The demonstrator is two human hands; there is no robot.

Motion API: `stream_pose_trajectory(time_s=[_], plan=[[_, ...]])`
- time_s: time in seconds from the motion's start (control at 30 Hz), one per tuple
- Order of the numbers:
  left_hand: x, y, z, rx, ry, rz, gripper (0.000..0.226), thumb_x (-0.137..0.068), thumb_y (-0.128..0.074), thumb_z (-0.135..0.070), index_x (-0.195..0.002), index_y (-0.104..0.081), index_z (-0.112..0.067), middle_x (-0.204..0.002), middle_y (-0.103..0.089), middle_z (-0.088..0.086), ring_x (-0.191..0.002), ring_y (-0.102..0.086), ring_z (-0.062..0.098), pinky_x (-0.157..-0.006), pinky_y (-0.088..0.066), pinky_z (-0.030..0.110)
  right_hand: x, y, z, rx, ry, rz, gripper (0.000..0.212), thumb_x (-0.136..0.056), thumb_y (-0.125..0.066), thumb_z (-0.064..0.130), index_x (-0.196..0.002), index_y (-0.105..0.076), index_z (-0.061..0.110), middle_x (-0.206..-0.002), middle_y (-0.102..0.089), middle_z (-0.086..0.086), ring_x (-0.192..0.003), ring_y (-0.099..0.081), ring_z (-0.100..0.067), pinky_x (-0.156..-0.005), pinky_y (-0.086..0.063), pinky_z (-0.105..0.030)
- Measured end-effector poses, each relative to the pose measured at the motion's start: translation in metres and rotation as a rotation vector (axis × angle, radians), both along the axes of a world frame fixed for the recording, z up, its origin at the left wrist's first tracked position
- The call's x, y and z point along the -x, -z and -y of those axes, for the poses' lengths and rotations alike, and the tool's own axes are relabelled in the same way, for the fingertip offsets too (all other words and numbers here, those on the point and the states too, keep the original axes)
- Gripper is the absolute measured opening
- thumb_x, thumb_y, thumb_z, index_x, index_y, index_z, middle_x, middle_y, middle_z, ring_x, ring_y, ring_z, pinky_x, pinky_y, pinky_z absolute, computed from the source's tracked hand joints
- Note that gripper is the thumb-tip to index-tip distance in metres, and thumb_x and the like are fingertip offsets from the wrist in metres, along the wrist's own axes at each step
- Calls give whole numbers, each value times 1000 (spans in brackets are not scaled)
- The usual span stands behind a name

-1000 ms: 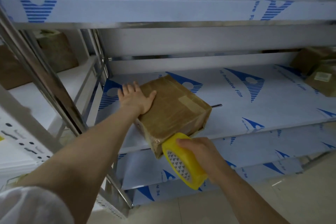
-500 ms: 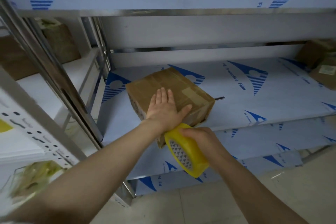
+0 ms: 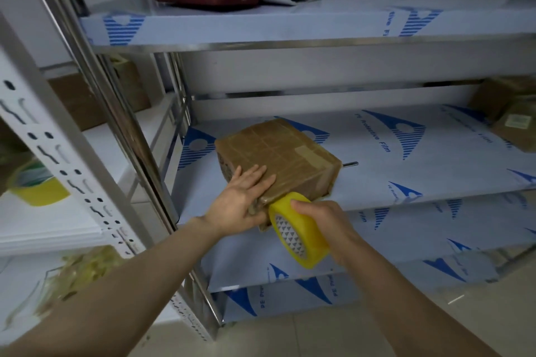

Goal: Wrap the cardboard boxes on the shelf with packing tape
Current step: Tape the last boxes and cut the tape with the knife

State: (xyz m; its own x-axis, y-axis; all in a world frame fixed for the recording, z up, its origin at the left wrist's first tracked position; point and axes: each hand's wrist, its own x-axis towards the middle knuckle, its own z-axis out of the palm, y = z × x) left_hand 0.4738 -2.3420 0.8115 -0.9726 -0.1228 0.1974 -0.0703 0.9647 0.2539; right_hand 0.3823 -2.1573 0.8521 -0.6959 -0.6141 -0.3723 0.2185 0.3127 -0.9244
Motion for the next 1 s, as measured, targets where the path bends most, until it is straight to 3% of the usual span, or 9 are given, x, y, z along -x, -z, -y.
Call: stream_pose_trajectory(time_s=[0.07, 0.17, 0.27, 0.37, 0.47, 0.53, 0.67, 0.87, 1.0], plan=[[-1, 4, -5, 84, 4, -52, 71, -81, -47, -46, -137, -48, -3, -140, -45, 26, -130, -41, 44, -105, -18, 64, 0, -7, -4, -9, -5, -37, 17, -82, -72, 32, -72, -62, 21, -85, -66, -2, -88, -65, -26, -86, -53, -41], [2, -8, -13, 54, -54, -179, 66, -80, -47, -42, -132, -53, -2, -134, -52, 24, -125, -48, 41, -106, -21, 59, 2, -28, -14, 21, -47, -46, 14, -81, -72, 26, -74, -66, 16, -91, -69, -12, -89, -65, -32, -90, -52, -46], [5, -38, -15, -208, -144, -265, 70, -79, -36, -48, -133, -52, -6, -134, -54, 15, -126, -47, 31, -113, -18, 37, 8, -59, -23, 156, -169, -54, 20, -62, -74, 20, -78, -68, 8, -86, -67, -16, -80, -62, -30, -76, -50, -42], [7, -70, -16, -473, -208, -358, 58, -85, -41, -45, -129, -55, -11, -117, -61, 5, -109, -55, 20, -93, -41, 26, 11, -96, -19, 329, -229, -82, 30, -57, -66, 17, -84, -69, 5, -79, -69, -13, -71, -65, -24, -66, -51, -31], [8, -94, -13, -647, -264, -419, 22, -99, -46, -20, -115, -60, -15, -98, -62, -4, -94, -57, 13, -77, -45, 17, 10, -128, -5, 430, -179, -79, 50, -57, -80, 21, -100, -68, -3, -97, -71, -20, -87, -68, -31, -82, -55, -41], [8, -101, -10, -755, -291, -475, 19, -99, -45, -18, -109, -62, -16, -96, -63, -3, -93, -58, 13, -82, -49, 23, 8, -141, 7, 428, -143, -78, 56, -61, -78, 33, -106, -67, 0, -102, -71, -20, -93, -68, -33, -88, -54, -47], [10, -91, -4, -851, -365, -551, 23, -101, -42, -26, -115, -58, -17, -108, -63, 3, -103, -59, 18, -93, -48, 35, 1, -150, 28, 367, -118, -131, 38, -78, -72, 41, -95, -69, 7, -92, -73, -16, -81, -70, -28, -85, -56, -47], [21, -88, 8, -856, -367, -624, 24, -104, -33, -23, -116, -51, -15, -104, -59, 4, -98, -56, 16, -86, -45, 28, -16, -151, 40, 361, -188, -103, 25, -83, -71, 30, -82, -70, 5, -71, -71, -13, -56, -65, -18, -63, -58, -31], [27, -90, 14, -822, -422, -632, 26, -104, -32, -21, -118, -53, -13, -104, -59, 4, -95, -54, 14, -79, -41, 24, -24, -161, 34, 342, -161, -97, 27, -83, -71, 27, -76, -67, 1, -62, -67, -14, -49, -60, -19, -60, -55, -29]])
